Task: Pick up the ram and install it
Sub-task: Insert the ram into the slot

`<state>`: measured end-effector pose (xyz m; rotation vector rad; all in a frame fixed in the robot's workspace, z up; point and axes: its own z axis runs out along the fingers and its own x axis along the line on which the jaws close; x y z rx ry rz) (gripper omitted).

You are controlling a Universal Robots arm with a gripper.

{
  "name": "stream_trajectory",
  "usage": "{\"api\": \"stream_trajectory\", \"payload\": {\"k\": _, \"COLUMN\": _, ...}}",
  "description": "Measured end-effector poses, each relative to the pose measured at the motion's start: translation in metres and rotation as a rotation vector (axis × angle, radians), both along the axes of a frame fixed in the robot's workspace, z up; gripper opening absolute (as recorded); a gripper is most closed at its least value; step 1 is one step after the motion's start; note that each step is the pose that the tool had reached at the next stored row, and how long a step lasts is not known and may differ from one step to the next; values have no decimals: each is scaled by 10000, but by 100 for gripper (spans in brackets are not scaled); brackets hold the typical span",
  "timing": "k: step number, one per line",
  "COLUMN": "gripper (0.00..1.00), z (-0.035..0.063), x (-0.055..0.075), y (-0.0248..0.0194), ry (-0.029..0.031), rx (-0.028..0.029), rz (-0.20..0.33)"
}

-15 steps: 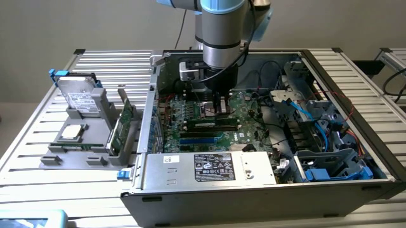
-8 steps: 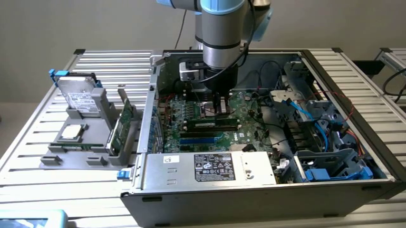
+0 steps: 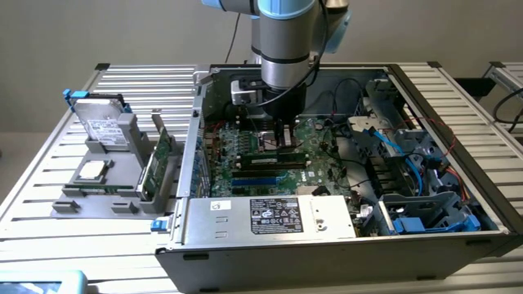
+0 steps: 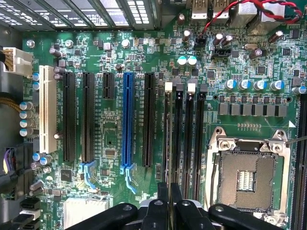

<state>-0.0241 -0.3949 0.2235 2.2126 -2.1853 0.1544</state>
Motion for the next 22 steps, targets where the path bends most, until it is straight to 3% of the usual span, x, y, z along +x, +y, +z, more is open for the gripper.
{"api": "stream_trajectory", "payload": {"k": 7, "gripper": 13, "z": -2, "x": -1, "y": 1, "ry": -5, "rx": 0, "rz": 0}}
{"api": "stream_trajectory", "payload": {"k": 12, "gripper": 13, "z": 6, "x": -1, "y": 1, "ry": -8, "rx": -35, "rz": -1}}
{"api": "stream_trajectory", "payload": {"k": 22, "gripper": 13, "z": 8, "x": -3, "y": 0, "ry": -84, "rx": -69, "rz": 0}}
